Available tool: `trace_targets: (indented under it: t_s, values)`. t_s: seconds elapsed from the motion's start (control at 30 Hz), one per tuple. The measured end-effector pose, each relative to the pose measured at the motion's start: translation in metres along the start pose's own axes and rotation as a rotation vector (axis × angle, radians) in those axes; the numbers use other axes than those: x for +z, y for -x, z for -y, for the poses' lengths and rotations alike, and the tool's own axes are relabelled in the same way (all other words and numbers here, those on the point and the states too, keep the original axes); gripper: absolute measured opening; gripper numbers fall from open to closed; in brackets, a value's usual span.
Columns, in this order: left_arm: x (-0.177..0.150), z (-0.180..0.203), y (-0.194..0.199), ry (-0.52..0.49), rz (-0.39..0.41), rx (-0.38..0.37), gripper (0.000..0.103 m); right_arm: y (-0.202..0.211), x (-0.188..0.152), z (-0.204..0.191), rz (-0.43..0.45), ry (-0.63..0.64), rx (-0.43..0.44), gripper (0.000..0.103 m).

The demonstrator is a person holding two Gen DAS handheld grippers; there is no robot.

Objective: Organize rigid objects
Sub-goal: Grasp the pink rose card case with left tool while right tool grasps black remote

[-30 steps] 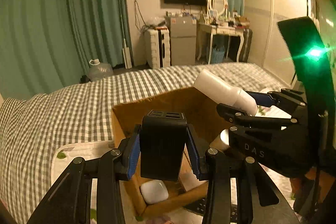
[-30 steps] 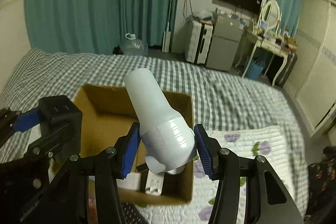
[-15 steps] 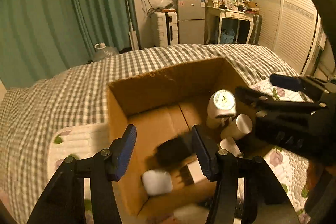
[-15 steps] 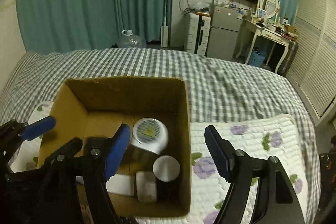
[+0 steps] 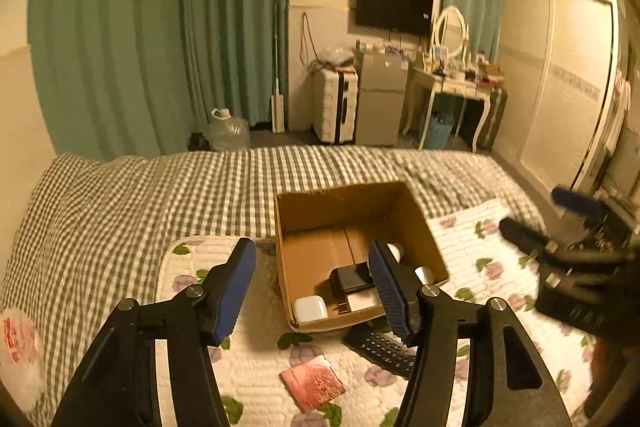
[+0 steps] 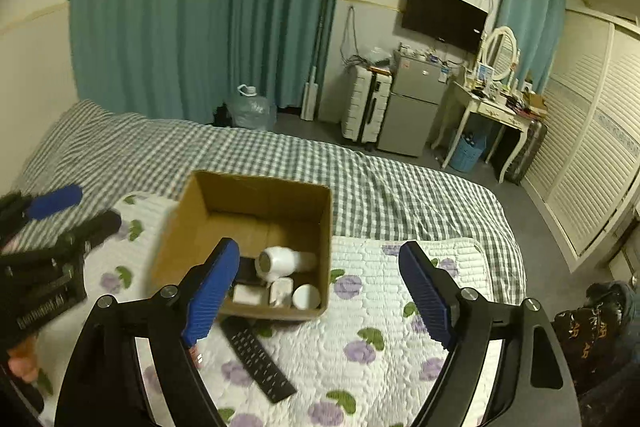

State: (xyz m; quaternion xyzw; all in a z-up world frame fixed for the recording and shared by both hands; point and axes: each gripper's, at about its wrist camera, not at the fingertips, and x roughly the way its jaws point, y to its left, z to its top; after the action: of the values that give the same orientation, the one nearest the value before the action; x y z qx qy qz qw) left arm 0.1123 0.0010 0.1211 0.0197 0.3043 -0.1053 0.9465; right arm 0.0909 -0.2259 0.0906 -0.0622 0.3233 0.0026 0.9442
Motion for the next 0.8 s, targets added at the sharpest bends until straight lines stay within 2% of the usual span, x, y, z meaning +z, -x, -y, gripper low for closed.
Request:
trace_targets:
  t_s: [0.17, 0.23, 0.33, 0.43, 0.57, 0.63, 0.8]
  values:
    - [-0.014, -0.008, 0.015, 0.026, -0.016, 0.015, 0.066, 0.015, -0.019, -0.008, 0.026, -0.017, 0.039, 0.082]
    - [-0.029, -0.012, 0.008, 0.037, -0.037, 0.017, 0.066, 0.008, -0.031, -0.015, 0.024, 0.003, 0.058, 0.082]
    - [-0.062, -0.016, -0.014, 0.040, -0.068, 0.068, 0.066, -0.015, -0.054, -0.022, 0.001, 0.024, 0.091, 0.082]
    - [-0.094, -0.017, -0.041, 0.036, -0.117, 0.097, 0.066, -0.050, -0.082, -0.027, -0.064, 0.048, 0.125, 0.082]
    - [-0.136, -0.019, -0.089, 0.051, -0.232, 0.138, 0.066, -0.098, -0.120, -0.029, -0.169, 0.038, 0.153, 0.082]
    - [-0.153, -0.019, -0.108, 0.059, -0.277, 0.137, 0.066, -0.124, -0.141, -0.029, -0.222, 0.008, 0.165, 0.082]
    - [-0.180, -0.017, -0.129, 0.055, -0.335, 0.113, 0.066, -0.167, -0.186, -0.044, -0.310, 0.006, 0.212, 0.081]
